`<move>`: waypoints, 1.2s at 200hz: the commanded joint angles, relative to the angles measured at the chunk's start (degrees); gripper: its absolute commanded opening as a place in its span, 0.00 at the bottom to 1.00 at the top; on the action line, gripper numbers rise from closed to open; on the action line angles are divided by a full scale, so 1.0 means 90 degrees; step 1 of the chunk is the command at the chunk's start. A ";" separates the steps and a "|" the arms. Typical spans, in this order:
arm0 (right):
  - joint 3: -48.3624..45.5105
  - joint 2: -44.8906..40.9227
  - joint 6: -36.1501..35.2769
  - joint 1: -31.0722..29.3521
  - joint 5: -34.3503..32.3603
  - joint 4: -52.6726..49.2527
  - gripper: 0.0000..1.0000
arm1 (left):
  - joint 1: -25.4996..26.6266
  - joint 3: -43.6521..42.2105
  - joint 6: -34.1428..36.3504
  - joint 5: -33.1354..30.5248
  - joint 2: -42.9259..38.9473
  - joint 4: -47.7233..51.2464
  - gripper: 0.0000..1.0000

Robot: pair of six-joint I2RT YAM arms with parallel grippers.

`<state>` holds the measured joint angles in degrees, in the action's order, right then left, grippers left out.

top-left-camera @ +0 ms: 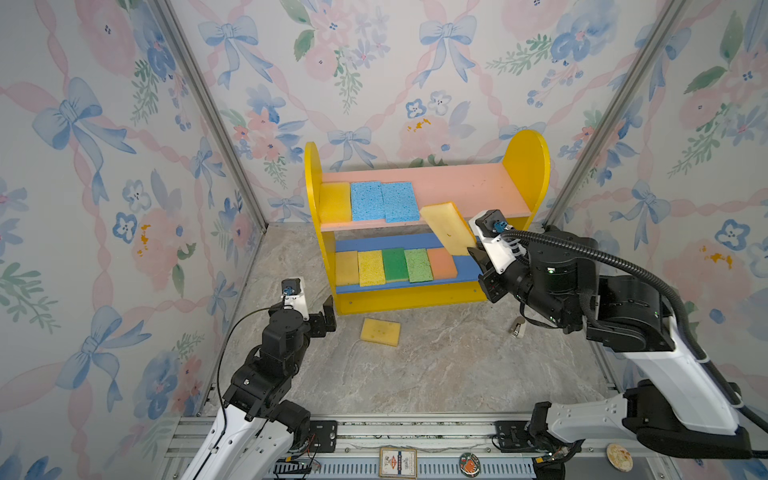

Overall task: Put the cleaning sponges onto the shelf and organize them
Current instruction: 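Raise the sponge to the pink top shelf while the left gripper withdraws, then lower the sponge flat beside the blue sponges and open the right gripper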

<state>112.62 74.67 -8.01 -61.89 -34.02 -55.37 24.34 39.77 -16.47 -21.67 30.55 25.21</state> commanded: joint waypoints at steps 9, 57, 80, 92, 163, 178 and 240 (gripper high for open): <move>0.0380 0.0343 -0.0340 0.0459 0.0256 0.0721 0.19 | -0.0036 -0.0024 0.0124 -0.0101 -0.0022 -0.0092 0.98; 0.0937 0.0827 0.1777 0.2442 0.3738 0.1015 0.18 | -0.0030 -0.0024 0.0128 -0.0099 -0.0028 -0.0091 0.98; 0.1377 0.1273 0.2872 0.3313 0.5467 0.1016 0.19 | -0.0037 -0.0024 0.0125 -0.0092 -0.0021 -0.0090 0.98; 0.1694 0.1564 0.3332 0.3619 0.6099 0.0846 0.19 | -0.0034 -0.0024 0.0126 -0.0091 -0.0021 -0.0095 0.98; 0.2352 0.2388 0.4145 0.4678 0.7073 -0.0042 0.21 | -0.0029 -0.0021 0.0127 -0.0080 0.0012 -0.0096 0.98; 0.2482 0.2557 0.4154 0.4738 0.7265 -0.0189 0.21 | -0.0037 -0.0024 0.0129 -0.0091 0.0002 -0.0093 0.98; 0.2682 0.2838 0.3976 0.4721 0.7559 -0.0684 0.21 | -0.0036 -0.0024 0.0128 -0.0092 0.0015 -0.0095 0.98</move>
<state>135.00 99.55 28.10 -19.55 31.55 -58.24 24.34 39.77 -16.47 -21.67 30.57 25.19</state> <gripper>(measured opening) 0.212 0.979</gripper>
